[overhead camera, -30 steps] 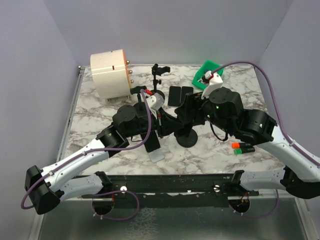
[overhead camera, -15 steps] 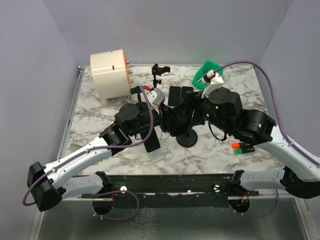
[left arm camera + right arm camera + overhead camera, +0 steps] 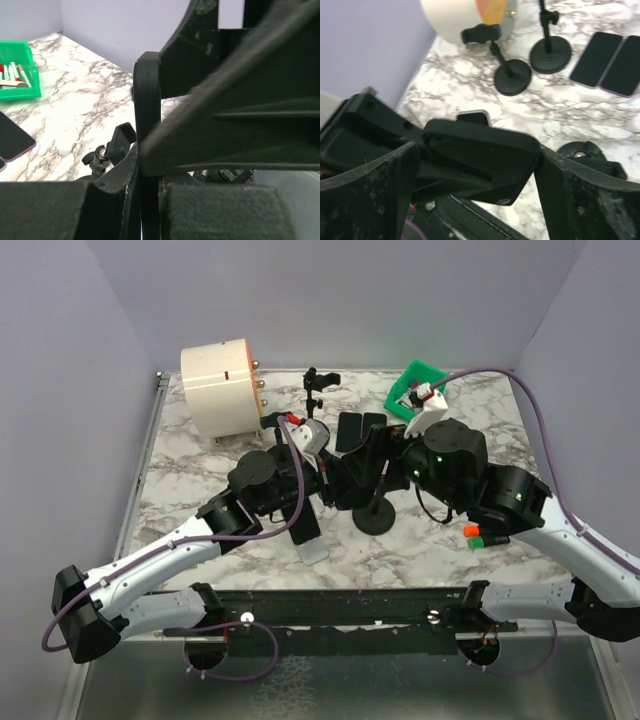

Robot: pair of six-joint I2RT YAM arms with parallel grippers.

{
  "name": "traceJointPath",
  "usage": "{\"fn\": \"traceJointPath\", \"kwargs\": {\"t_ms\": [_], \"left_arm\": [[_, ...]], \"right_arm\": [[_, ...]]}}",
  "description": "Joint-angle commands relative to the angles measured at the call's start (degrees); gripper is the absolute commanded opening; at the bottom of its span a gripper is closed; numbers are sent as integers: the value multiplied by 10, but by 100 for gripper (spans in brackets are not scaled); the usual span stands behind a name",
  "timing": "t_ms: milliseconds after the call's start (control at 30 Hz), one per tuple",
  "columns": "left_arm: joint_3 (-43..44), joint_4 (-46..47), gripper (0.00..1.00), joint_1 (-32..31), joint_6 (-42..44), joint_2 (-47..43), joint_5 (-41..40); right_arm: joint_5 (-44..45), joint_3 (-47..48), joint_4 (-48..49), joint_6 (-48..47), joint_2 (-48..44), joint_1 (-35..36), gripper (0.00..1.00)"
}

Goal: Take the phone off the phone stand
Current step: Place the phone at the center of the board.

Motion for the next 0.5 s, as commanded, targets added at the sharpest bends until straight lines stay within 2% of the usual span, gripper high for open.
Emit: {"fn": "traceJointPath", "kwargs": {"t_ms": [0, 233, 467], "left_arm": [[-17, 47, 0, 0, -25, -45, -2], [-36, 64, 0, 0, -56, -81, -6], [-49, 141, 0, 0, -157, -124, 7]], "right_arm": [[-80, -25, 83, -26, -63, 6, 99], [-155, -97, 159, -56, -153, 6, 100], [-285, -257, 299, -94, -255, 6, 94]]}}
